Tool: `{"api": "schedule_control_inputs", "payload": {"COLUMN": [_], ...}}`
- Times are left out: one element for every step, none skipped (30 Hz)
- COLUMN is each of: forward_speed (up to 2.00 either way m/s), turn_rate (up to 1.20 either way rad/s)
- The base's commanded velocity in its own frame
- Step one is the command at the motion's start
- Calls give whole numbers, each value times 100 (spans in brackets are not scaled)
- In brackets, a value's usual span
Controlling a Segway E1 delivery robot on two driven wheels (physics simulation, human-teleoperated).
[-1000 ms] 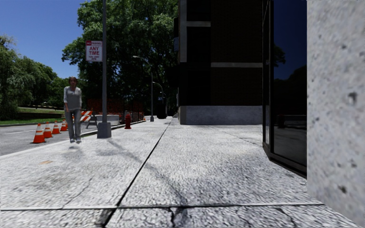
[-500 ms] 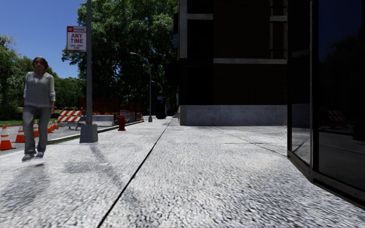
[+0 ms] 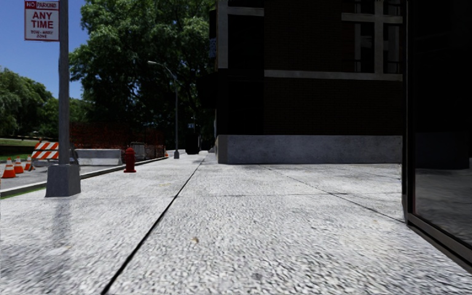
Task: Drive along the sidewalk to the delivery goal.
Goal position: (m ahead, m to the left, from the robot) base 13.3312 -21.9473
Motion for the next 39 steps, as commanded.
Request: {"api": "schedule_control_inputs", "payload": {"forward_speed": [200,200,200,200,200,200,200,200,200,200,200,200,200,200,200,200,200,200,200,200,200,200,200,200,200,200,200,200,200,200,200,200,200,200,200,200,200,200,200], "turn_rate": [-44,-44,-44,-44,-44,-44,-44,-44,-44,-44,-44,-44,-44,-44,-44,-44,-44,-44,-44,-44,-44,-44,-44,-44,-44,-44,-44,-44,-44,-44,-44,-44,-44,-44,-44,-44,-44,-44,-44]}}
